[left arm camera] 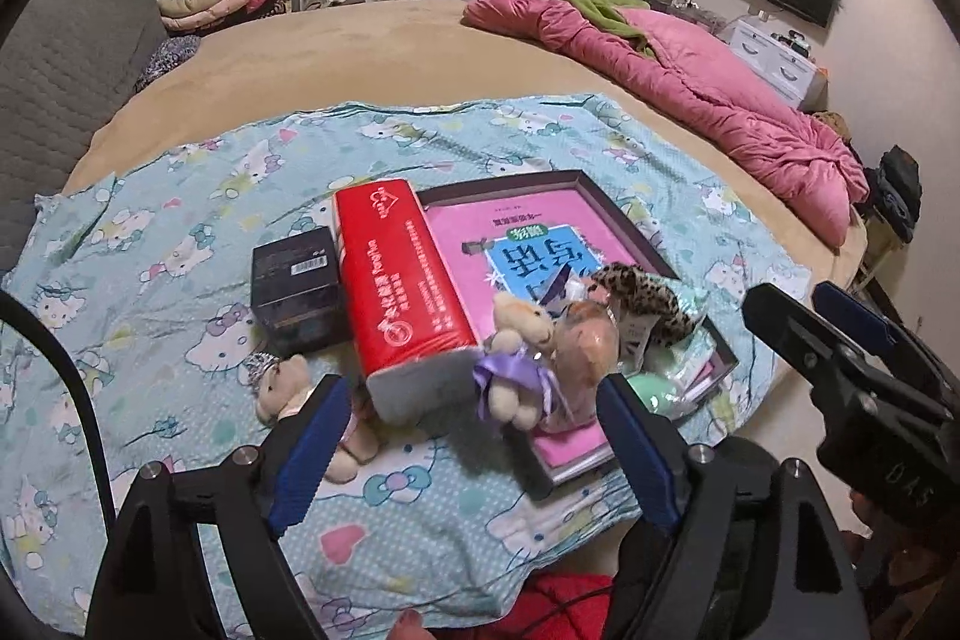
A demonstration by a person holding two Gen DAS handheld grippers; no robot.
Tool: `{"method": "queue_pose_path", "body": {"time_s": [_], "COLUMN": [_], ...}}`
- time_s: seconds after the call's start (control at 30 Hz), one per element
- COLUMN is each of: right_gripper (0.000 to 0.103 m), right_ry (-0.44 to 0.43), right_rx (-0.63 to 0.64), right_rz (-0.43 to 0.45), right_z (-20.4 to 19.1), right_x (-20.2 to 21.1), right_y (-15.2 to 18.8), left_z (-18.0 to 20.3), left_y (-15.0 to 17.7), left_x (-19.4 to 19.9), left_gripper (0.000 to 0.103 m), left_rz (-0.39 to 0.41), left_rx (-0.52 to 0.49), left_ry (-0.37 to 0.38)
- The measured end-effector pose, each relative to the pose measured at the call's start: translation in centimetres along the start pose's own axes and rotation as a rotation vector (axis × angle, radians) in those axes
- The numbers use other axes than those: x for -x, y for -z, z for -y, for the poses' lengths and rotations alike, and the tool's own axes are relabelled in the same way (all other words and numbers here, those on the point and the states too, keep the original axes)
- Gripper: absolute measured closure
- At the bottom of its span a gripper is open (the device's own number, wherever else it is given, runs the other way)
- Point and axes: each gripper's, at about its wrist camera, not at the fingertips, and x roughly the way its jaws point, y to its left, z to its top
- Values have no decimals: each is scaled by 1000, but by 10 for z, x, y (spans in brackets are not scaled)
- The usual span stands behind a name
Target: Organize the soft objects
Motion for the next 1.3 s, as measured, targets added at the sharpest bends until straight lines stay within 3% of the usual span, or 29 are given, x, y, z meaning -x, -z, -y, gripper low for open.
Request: {"method": "queue_pose_path", "body": {"time_s": [0.47, 1.3], "right_gripper": [18, 18], "right_ry": [17, 3], "right_rx": [26, 29], "right_rz": [-78, -149], "right_z": [-13, -10], "right_x": [9, -2], "right_y": [40, 60], "left_z": [-11, -20], "left_y": [25, 40], "left_x": [7, 1], "left_gripper": [19, 19], "left_rz": [-13, -50], "left_rx": [27, 28], "left_ry": [-38, -87]}}
